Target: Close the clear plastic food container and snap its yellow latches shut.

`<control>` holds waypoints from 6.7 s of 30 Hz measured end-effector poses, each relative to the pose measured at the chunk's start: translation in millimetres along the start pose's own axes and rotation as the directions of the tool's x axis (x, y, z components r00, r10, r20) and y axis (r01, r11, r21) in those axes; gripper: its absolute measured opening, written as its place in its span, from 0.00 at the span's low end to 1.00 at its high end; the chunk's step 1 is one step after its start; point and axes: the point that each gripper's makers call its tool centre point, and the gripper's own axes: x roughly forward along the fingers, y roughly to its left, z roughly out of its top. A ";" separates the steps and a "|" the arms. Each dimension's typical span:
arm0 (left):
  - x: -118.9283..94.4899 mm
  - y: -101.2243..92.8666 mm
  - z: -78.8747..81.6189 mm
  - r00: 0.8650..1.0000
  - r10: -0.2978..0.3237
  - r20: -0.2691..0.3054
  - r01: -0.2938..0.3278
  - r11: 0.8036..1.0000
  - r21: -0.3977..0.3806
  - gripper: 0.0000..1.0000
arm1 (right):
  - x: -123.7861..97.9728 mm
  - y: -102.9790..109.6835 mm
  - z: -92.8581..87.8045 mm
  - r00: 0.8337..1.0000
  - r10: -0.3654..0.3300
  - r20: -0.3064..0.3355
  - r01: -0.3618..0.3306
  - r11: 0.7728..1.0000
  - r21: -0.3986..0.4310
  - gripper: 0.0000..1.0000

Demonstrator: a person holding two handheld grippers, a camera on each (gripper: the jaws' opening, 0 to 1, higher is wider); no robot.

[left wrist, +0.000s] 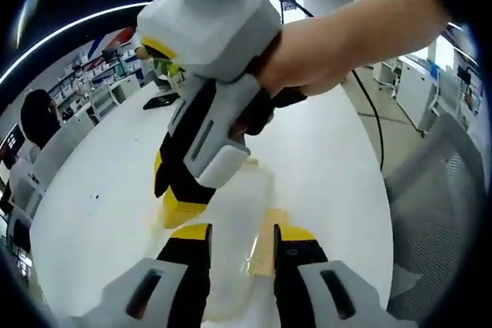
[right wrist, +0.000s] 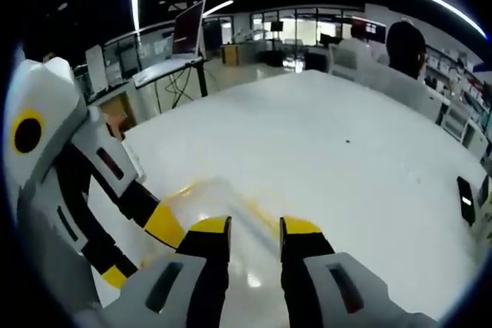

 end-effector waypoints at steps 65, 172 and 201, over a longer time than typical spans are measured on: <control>7.6 -5.6 -12.0 0.997 0.035 -0.071 -0.016 0.969 0.245 0.29 | 11.3 14.1 -19.5 0.719 0.416 -0.557 -0.577 0.804 -0.145 0.32; -81.6 3.6 -36.4 0.965 0.248 -0.080 -0.240 0.966 0.097 0.32 | -83.7 40.5 -24.5 0.952 0.145 -0.272 -0.185 0.974 -0.131 0.47; -60.6 15.4 -75.4 0.950 0.296 -0.097 -0.307 0.943 -0.126 0.31 | -84.6 30.0 -76.7 0.992 -0.120 -0.038 0.120 0.993 -0.019 0.47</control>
